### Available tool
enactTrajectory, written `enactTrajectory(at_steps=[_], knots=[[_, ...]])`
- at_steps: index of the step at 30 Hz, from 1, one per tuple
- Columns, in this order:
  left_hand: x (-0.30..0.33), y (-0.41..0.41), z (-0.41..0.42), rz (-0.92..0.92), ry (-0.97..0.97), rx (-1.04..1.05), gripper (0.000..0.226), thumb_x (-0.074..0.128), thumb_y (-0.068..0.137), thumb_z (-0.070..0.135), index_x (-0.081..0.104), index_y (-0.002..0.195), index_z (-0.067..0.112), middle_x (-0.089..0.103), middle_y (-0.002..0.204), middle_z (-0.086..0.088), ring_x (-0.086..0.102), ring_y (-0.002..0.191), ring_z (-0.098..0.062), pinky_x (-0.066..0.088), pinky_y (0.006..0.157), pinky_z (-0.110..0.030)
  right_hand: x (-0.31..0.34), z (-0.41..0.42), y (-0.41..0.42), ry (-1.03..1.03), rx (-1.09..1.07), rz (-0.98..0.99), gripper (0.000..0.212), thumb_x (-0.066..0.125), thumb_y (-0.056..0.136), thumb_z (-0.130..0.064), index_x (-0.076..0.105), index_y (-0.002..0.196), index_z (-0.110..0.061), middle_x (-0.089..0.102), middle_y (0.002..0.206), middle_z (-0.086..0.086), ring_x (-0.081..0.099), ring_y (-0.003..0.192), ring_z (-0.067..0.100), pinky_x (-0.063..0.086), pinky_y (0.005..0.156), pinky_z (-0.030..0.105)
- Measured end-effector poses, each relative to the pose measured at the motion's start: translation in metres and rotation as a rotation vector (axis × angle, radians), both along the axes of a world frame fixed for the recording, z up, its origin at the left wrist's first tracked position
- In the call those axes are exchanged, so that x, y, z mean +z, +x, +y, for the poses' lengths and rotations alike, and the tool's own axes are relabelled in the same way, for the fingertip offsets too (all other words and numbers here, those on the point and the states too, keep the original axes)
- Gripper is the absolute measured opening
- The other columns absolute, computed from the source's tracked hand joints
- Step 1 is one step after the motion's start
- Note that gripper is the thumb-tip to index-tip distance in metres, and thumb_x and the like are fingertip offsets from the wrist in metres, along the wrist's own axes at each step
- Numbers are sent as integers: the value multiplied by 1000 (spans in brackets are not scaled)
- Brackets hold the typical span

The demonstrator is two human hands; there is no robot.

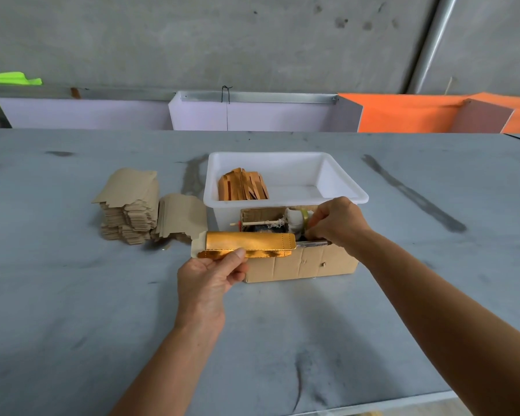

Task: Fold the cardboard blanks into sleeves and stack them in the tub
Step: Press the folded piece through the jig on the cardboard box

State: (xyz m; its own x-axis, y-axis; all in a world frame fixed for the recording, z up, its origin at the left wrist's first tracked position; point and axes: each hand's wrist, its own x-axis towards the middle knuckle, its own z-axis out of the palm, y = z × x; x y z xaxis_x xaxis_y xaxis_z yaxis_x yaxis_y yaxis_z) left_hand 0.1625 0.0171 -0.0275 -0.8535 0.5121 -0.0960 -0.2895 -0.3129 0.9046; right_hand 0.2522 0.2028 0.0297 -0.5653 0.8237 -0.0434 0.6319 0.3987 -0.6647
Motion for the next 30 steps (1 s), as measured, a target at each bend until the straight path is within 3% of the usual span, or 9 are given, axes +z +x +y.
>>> enactTrajectory(at_steps=[4, 9, 15, 19, 24, 27, 30], knots=[[0, 1, 0, 0, -10, -2, 6, 73, 72, 1, 68, 74, 2, 70, 64, -9, 65, 55, -17, 53, 51, -22, 3, 0, -1, -37, -5, 36, 18, 77, 68, -1, 65, 64, -14, 59, 66, 2, 52, 56, 12, 37, 42, 19], [2, 9, 3, 42, -14, -23, 7, 72, 74, -1, 69, 73, 5, 69, 63, -8, 64, 55, -17, 54, 52, -23, 6, -2, -4, -69, -13, 37, 15, 70, 69, 6, 69, 73, -8, 64, 77, 8, 57, 68, 17, 46, 50, 21], [6, 26, 13, 181, -34, -58, 12, 72, 75, -2, 70, 74, 10, 71, 64, -6, 65, 57, -14, 53, 54, -21, 13, -2, -8, 128, -5, -30, 21, 61, 76, 8, 72, 90, -4, 67, 93, 10, 58, 80, 20, 53, 69, 29], [8, 29, 22, 296, -101, -45, 16, 75, 73, 1, 69, 73, 15, 72, 65, 6, 67, 60, -4, 50, 54, -14, 19, -2, -12, 200, 9, -127, 28, 67, 73, 7, 67, 100, -1, 67, 99, 13, 62, 91, 25, 55, 77, 32], [2, 26, 27, 395, -241, -16, 16, 80, 70, 14, 69, 62, 21, 73, 67, 1, 70, 72, -20, 54, 70, -33, 25, -6, -14, 192, 18, -152, 36, 73, 67, 7, 65, 101, -1, 63, 93, 11, 58, 85, 21, 49, 67, 26], [0, 26, 28, 411, -281, -14, 16, 80, 69, 17, 68, 59, 22, 72, 66, 0, 69, 73, -21, 53, 69, -32, 29, -6, -11, 123, 3, -109, 34, 74, 65, 10, 67, 97, 2, 67, 95, 16, 65, 85, 26, 57, 76, 31], [0, 26, 26, 446, -317, -12, 15, 81, 68, 20, 70, 64, 10, 70, 69, -11, 67, 75, -32, 52, 65, -35, 29, -7, -9, 102, -14, -71, 32, 74, 65, 10, 68, 96, 2, 67, 94, 16, 66, 86, 28, 57, 80, 35]])
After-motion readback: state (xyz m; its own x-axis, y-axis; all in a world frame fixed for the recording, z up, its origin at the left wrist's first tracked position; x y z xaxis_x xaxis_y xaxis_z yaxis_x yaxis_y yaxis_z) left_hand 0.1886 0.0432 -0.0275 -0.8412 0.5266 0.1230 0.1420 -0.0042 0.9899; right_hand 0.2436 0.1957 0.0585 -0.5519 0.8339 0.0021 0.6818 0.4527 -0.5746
